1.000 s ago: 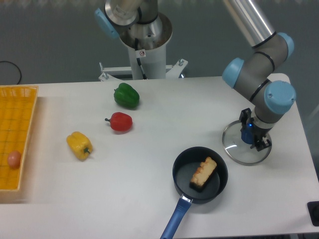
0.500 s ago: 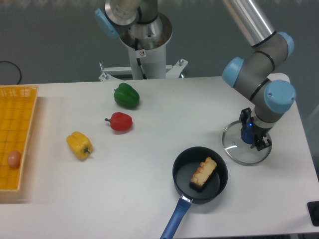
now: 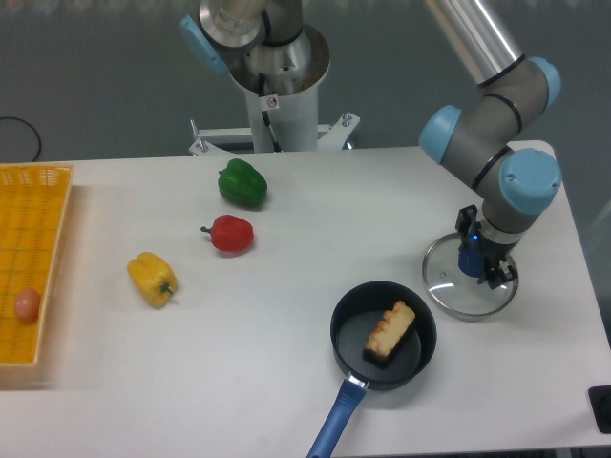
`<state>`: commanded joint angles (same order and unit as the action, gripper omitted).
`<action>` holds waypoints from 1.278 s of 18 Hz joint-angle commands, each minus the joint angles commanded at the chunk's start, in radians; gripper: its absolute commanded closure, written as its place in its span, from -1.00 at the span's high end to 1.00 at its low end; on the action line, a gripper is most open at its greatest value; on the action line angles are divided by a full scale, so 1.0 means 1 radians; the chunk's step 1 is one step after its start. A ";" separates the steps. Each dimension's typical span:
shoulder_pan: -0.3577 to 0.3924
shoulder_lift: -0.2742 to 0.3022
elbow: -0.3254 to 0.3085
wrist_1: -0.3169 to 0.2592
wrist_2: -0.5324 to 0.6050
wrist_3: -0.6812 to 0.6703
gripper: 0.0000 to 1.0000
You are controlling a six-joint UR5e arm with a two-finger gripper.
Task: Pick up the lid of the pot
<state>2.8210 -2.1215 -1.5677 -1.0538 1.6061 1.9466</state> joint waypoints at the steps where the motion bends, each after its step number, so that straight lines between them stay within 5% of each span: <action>1: 0.000 0.000 0.000 0.000 0.000 0.000 0.32; 23: -0.028 0.078 -0.012 -0.032 0.023 -0.041 0.26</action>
<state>2.7933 -2.0433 -1.5800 -1.0860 1.6291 1.9052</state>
